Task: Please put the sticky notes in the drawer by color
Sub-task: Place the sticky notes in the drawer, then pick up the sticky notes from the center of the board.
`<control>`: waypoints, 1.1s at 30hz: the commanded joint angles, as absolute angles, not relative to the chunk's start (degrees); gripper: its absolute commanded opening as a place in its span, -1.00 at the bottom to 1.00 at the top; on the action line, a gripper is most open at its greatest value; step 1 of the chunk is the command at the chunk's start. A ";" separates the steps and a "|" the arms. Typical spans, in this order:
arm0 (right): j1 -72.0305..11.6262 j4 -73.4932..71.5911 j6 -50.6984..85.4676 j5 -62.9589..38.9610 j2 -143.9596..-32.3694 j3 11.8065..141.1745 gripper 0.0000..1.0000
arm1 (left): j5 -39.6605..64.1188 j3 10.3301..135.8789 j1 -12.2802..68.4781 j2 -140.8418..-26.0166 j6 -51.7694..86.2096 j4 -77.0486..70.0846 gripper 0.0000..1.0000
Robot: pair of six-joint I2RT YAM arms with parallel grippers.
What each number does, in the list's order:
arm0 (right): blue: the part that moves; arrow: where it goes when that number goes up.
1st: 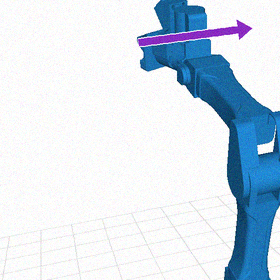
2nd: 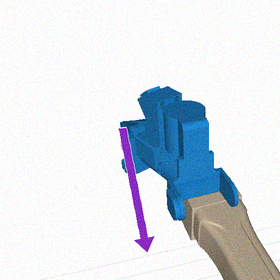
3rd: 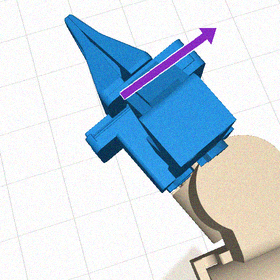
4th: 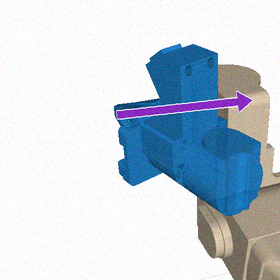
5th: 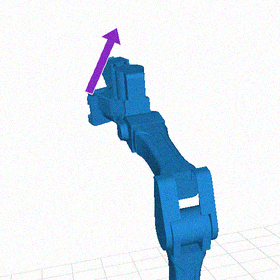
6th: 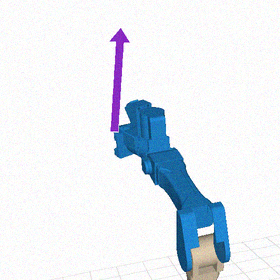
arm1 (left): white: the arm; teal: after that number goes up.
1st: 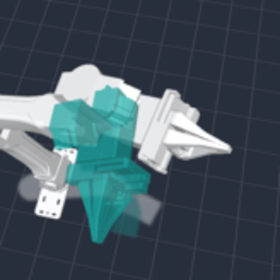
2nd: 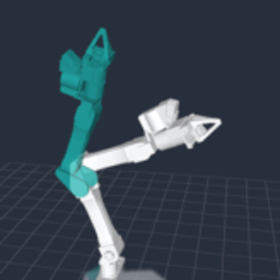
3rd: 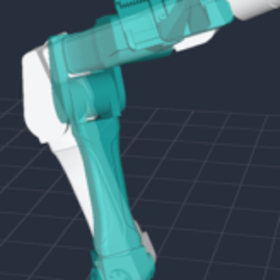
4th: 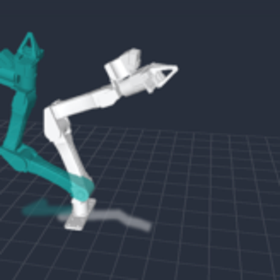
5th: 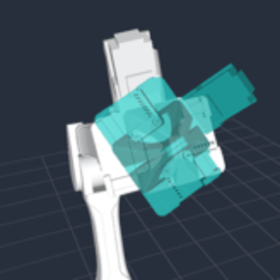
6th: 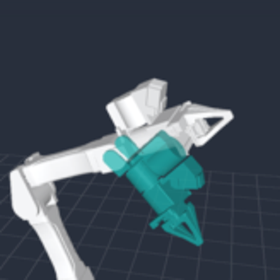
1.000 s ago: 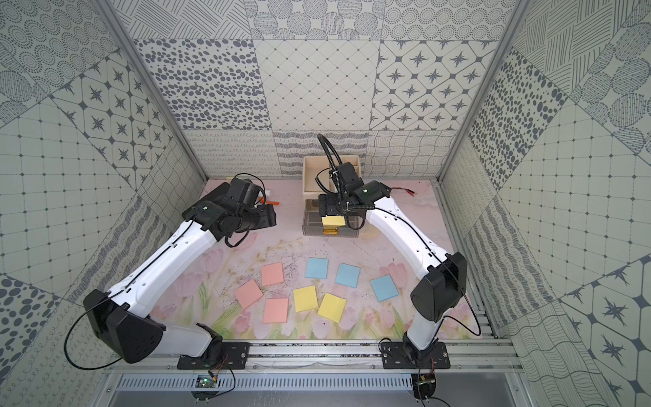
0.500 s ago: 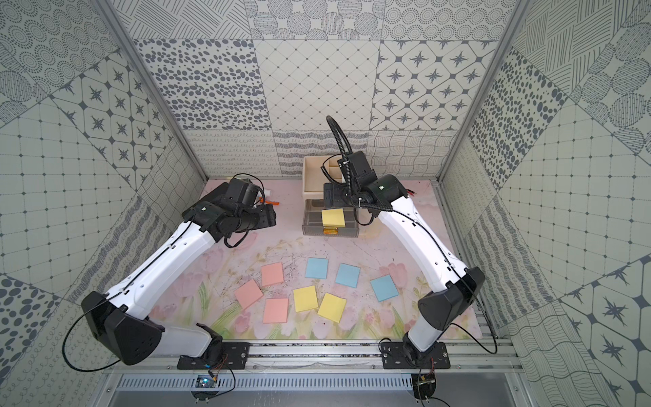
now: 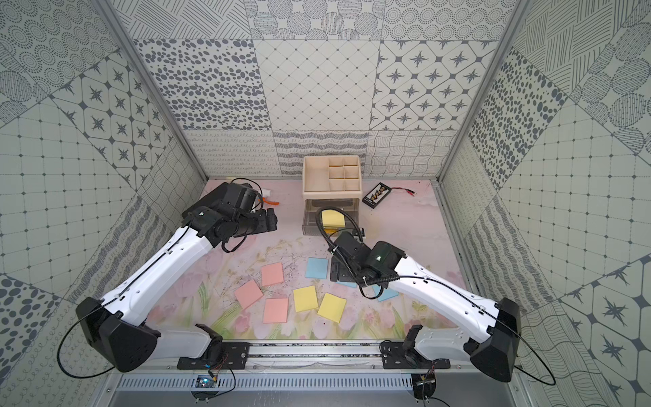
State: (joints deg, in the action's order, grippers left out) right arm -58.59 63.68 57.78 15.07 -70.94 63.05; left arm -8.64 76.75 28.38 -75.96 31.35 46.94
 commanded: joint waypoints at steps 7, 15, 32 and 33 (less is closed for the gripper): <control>-68.53 54.96 80.50 14.73 -76.90 58.52 0.98 | -7.58 72.83 28.13 -68.84 30.37 47.73 0.87; -71.85 47.89 87.61 13.45 -86.59 57.50 0.98 | -7.02 72.14 28.13 -65.53 28.83 49.88 0.86; -69.71 48.17 89.84 15.30 -95.16 58.98 0.98 | -5.12 69.72 28.13 -64.45 28.31 48.53 0.85; -69.54 48.14 89.66 15.16 -95.71 59.19 0.98 | -5.10 69.63 28.13 -64.43 28.22 48.43 0.85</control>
